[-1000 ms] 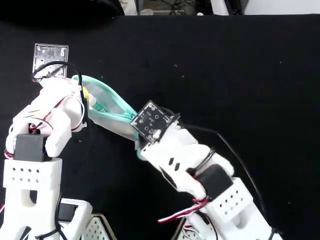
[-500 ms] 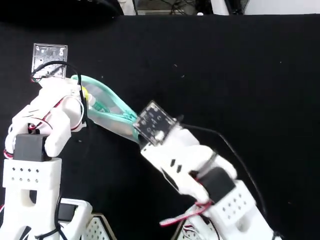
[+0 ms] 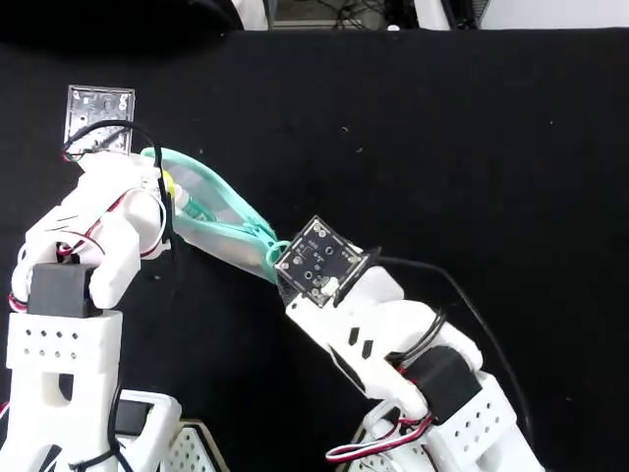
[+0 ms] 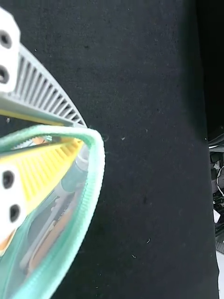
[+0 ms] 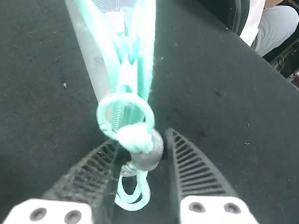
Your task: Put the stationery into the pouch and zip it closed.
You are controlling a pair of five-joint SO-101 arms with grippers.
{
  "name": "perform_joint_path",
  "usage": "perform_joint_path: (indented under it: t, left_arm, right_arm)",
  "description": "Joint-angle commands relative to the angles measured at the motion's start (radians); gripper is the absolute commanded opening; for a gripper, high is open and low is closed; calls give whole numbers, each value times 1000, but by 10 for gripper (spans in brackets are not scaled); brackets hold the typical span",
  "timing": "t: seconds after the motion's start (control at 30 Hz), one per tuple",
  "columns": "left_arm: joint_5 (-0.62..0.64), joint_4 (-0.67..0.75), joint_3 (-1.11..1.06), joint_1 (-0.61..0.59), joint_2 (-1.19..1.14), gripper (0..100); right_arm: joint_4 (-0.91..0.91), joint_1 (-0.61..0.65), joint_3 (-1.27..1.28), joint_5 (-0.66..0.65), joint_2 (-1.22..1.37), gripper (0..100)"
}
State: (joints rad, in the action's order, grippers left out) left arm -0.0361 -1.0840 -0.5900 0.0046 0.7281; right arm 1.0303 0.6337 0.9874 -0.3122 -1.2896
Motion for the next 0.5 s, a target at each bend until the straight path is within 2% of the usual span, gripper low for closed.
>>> perform_joint_path:
  t: [0.0,0.17,0.47]
  left_arm:
    - [-14,-5,-133,-4,-43,30]
    - [-14,-5,-133,-4,-43,30]
    - [-14,-5,-131,-4,-43,30]
  right_arm:
    - [-8,15,-36,11,5,221]
    - [-68,15,4,3,7,155]
    - [-101,15,61,12,7,208]
